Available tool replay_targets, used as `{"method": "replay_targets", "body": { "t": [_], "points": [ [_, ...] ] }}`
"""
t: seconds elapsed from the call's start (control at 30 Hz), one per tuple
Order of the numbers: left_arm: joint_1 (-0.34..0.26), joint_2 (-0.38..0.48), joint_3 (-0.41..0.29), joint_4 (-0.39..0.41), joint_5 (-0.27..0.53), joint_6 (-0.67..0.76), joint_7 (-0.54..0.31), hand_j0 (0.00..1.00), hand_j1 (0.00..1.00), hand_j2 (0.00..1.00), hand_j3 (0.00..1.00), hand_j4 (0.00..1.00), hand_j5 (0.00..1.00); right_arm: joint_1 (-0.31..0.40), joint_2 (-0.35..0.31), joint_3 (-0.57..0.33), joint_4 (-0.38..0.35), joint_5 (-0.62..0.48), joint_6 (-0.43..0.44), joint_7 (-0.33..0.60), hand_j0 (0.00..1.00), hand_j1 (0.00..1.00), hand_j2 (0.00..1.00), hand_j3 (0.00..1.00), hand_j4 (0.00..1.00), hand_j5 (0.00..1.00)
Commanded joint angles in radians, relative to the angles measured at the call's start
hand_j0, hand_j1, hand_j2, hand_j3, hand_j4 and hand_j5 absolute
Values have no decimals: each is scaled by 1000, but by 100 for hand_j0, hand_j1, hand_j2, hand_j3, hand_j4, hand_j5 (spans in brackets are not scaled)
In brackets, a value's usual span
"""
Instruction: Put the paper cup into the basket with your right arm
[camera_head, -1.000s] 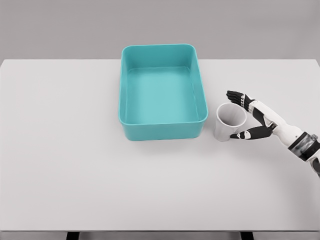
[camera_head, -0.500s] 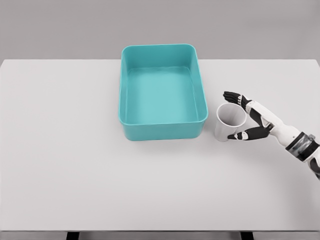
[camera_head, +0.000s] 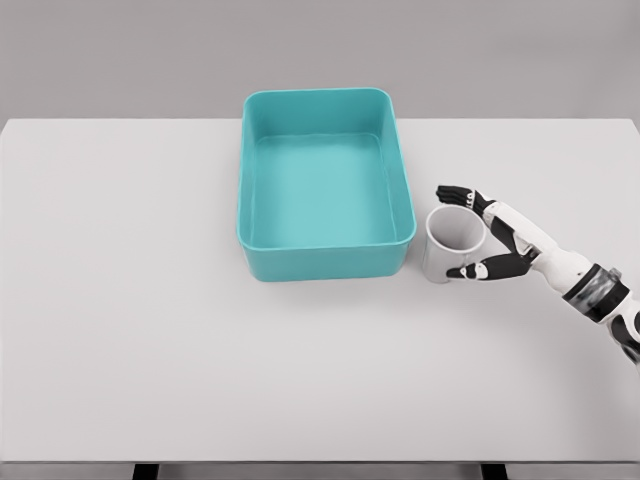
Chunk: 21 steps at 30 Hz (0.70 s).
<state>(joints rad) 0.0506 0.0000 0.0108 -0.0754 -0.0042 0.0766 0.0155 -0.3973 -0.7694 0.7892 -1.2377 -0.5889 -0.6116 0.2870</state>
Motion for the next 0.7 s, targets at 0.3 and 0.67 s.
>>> {"method": "replay_targets", "body": {
  "t": [0.3, 0.67],
  "points": [
    [0, 0, 0, 0, 0, 0, 0, 100, 100, 100, 100, 100, 100, -2, -2, -1, -2, -5, 1, 0, 55, 55, 55, 55, 55, 55],
    [0, 0, 0, 0, 0, 0, 0, 100, 100, 100, 100, 100, 100, -64, -8, -4, -2, -5, 1, 0, 54, 54, 54, 54, 54, 54]
  ]
}}
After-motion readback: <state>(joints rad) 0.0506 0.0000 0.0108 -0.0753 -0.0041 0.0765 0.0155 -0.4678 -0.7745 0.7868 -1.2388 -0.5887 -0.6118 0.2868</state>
